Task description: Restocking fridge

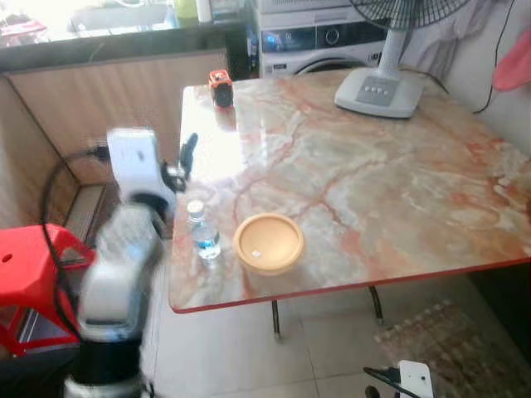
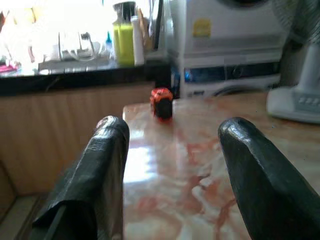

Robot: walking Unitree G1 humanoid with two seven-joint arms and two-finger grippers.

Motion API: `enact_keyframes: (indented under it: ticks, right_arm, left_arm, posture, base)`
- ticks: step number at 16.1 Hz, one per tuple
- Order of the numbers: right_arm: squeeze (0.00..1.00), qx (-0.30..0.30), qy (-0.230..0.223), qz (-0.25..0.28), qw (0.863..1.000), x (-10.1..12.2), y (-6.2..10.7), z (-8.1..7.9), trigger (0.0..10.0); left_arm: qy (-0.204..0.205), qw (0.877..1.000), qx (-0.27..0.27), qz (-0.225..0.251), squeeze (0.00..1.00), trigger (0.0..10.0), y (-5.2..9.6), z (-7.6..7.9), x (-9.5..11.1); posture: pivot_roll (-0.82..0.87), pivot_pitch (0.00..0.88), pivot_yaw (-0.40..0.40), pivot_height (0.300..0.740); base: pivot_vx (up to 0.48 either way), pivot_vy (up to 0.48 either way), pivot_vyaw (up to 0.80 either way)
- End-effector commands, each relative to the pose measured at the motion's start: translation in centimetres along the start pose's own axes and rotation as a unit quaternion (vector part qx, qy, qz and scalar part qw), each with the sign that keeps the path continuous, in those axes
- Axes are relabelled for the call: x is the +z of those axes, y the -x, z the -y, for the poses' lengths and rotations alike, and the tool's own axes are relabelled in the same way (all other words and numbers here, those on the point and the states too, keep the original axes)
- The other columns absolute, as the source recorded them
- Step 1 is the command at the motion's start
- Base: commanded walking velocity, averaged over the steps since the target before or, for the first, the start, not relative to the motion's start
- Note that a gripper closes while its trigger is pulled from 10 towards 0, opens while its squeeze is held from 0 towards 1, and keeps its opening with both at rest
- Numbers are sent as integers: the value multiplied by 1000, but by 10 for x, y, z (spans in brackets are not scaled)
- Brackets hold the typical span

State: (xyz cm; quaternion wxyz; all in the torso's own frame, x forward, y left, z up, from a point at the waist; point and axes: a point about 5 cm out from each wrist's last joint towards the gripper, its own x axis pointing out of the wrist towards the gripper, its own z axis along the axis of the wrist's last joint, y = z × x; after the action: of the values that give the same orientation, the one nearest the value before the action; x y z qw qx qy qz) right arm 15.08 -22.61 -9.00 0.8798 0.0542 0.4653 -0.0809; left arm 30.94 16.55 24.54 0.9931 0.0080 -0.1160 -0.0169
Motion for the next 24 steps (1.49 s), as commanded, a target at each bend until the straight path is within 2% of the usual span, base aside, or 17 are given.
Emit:
enact_keyframes:
  ticks: [1, 2, 3, 4, 5, 6, 7, 11, 16, 18, 19, 20, 21, 24]
  right_arm:
    - [0, 2, 5, -7, 1000, -2, 0, -2, 10000]
    - [0, 2, 5, -7, 1000, -2, 0, -2, 10000]
    - [0, 4, 7, -8, 1000, -2, 0, -2, 10000]
    - [0, 4, 8, -8, 1000, -2, 0, -2, 10000]
    - [0, 3, 8, -8, 1000, -2, 0, -2, 10000]
    - [0, 3, 8, -8, 1000, -2, 0, -2, 10000]
    - [0, 3, 8, -8, 1000, -1, 0, -2, 10000]
    - [0, 4, 6, -7, 1000, -1, 0, -2, 10000]
    - [0, 2, 6, -7, 1000, -1, 0, -1, 10000]
    - [0, 1, 6, -7, 1000, -1, 0, -1, 10000]
    - [0, 2, 6, -7, 1000, -1, 0, -1, 10000]
    - [0, 2, 7, -7, 1000, -1, 0, -1, 10000]
    - [0, 2, 7, -7, 1000, -1, 0, -1, 10000]
    - [0, 3, 11, -8, 1000, 0, 0, 0, 10000]
  left_arm:
    - [9, 1000, -18, -20, 0, 10000, -1, -2, 7]
    - [-2, 999, -32, -28, 0, 10000, -2, -2, 6]
    - [-5, 994, -78, -79, 0, 10000, -2, -6, 7]
    - [-13, 989, -100, -107, 0, 10000, -1, -8, 7]
    - [-27, 979, -141, -147, 0, 10000, 2, -9, 7]
    - [-23, 977, -145, -156, 0, 10000, 3, -9, 7]
    - [-21, 970, -164, -178, 0, 10000, 5, -7, 5]
    - [-9, 954, -198, -223, 0, 10000, 9, 1, 0]
    - [-15, 950, -183, -252, 0, 10000, 3, -6, 1]
    - [-17, 949, -176, -262, 1000, 10000, 2, -7, -1]
    - [-12, 948, -176, -263, 1000, 10000, 2, -7, 0]
    - [-6, 948, -175, -264, 953, 10000, 0, -7, 0]
    - [-2, 948, -174, -265, 0, 10000, -3, -8, 1]
    - [3, 945, -180, -274, 0, 10000, -12, -13, 1]
  posture:
    - [20, 45, 41, 740]
    - [24, 43, 41, 740]
    - [22, 42, 41, 740]
    - [24, 41, 42, 740]
    - [26, 42, 42, 740]
    - [26, 42, 42, 740]
    - [26, 42, 42, 740]
    - [24, 43, 38, 740]
    - [19, 44, 40, 740]
    - [18, 44, 38, 740]
    - [18, 44, 38, 740]
    - [21, 43, 36, 740]
    - [23, 42, 35, 740]
    - [23, 41, 35, 740]
  base:
    - [0, 0, 0]
    - [0, 0, 0]
    - [0, 0, 0]
    - [0, 0, 0]
    - [0, 0, 0]
    - [0, 0, 0]
    - [0, 0, 0]
    - [0, 0, 0]
    - [0, 0, 0]
    - [0, 0, 0]
    - [0, 0, 0]
    - [0, 0, 0]
    - [0, 0, 0]
    - [0, 0, 0]
